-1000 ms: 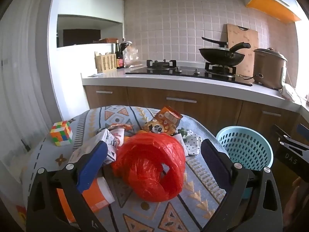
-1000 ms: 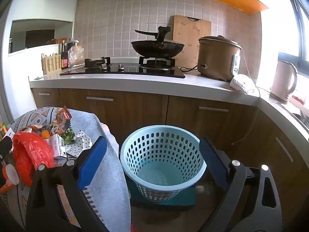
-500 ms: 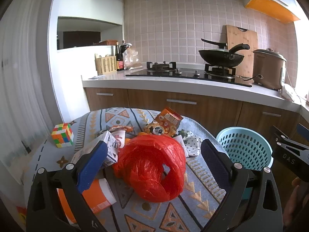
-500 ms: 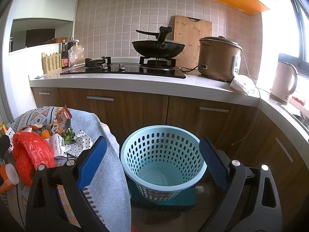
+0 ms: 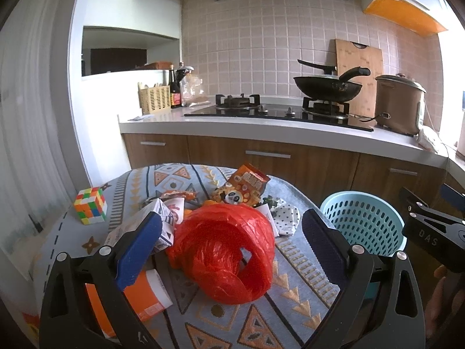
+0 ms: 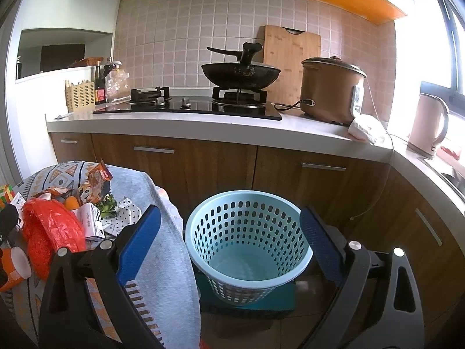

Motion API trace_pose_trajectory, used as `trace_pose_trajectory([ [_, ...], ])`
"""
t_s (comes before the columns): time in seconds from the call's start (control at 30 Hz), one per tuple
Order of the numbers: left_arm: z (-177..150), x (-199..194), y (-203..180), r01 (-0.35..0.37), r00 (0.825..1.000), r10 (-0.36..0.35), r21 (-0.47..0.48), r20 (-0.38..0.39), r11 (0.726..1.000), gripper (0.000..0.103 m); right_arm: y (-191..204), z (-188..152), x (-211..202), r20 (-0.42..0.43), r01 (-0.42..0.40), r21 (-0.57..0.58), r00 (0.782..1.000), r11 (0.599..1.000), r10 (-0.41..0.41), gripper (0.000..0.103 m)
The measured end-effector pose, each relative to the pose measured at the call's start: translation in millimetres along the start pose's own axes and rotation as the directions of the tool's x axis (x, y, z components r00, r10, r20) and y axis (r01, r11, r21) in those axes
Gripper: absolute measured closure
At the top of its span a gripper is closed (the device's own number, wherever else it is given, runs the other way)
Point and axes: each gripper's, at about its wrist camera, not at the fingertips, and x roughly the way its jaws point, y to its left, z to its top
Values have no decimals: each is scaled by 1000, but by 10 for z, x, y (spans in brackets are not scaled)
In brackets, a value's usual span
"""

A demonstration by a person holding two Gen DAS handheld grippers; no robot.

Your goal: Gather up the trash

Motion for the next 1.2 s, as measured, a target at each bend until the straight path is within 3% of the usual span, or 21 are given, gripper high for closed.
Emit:
trace_pose_trajectory([
  [1.2,-31,23,74,6,1000,-6,-16,-14,1000,9,-14,-61,31,-21,2,9,1000,1000,-2,11],
])
